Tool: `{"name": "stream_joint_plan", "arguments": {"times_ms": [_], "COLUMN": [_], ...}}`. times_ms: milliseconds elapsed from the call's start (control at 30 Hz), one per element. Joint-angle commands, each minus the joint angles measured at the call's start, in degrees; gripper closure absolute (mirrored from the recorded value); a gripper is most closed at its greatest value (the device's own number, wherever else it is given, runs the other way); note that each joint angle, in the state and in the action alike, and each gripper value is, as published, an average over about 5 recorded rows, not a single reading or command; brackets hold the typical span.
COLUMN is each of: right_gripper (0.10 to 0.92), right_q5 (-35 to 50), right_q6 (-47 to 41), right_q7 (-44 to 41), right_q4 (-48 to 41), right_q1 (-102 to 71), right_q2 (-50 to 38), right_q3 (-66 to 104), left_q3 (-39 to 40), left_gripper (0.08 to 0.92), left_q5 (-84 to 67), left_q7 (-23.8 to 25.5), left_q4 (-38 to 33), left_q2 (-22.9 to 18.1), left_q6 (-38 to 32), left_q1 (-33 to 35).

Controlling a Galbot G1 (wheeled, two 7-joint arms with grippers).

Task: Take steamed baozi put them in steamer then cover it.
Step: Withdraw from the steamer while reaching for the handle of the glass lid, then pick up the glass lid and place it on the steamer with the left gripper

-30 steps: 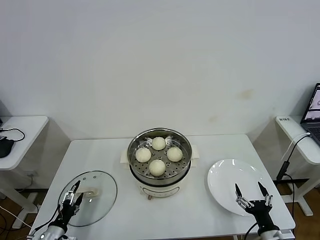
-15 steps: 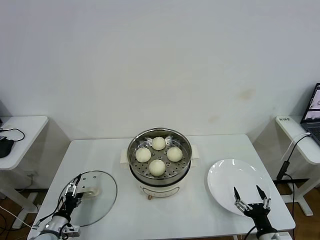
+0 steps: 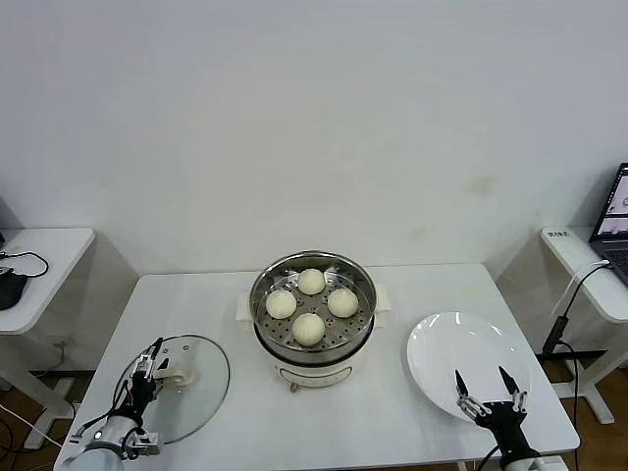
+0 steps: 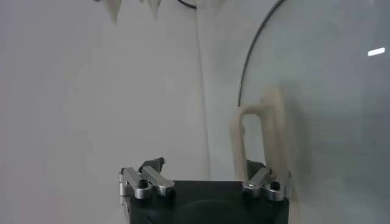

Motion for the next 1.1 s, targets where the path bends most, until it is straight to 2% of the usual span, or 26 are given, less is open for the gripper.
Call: {"name": "stream_joint_plan", "arguments": {"times_ms": [33,533,633,867,1100], "right_gripper": [0.203,0.203,0.203,0.203,0.203], "right_q5": [-0.06,-0.39,-0.47,-0.81,-1.65], "right_q6": [-0.09,0.0,0.05,0.19,0.21], "right_q7": [-0.03,-0.13,-0.17,-0.29,-0.5], "right_q4": [-0.1,-0.07,0.07,1.17,2.17], "right_q1": [0.06,0.08,-0.02,-0.34,-0.4], "right_q2": [0.01,-0.5,-0.72,-1.35,-1.65], "right_q3": [-0.15,-1.24,-1.48,-2.17,-3.2], "left_q3": [0.07,-2.43,-3.61,-7.34,-9.41], "left_gripper": [0.338,0.769,0.831,0.844,0.844], "left_q5": [-0.59,-3.74,-5.08,-9.24,-21.36], "left_q7": [-0.12,-6.8,-7.85,-7.69,-2.23], "left_q4": [0.76,-2.26,-3.62,-8.66,-12.7], "left_q2": [-0.19,-1.07,-1.03,1.06,8.04], "left_q6": [0.09,-0.4,-0.98,-3.88,-3.9], "left_q1": [-0.44,2.68,3.24,4.7,4.99]}}
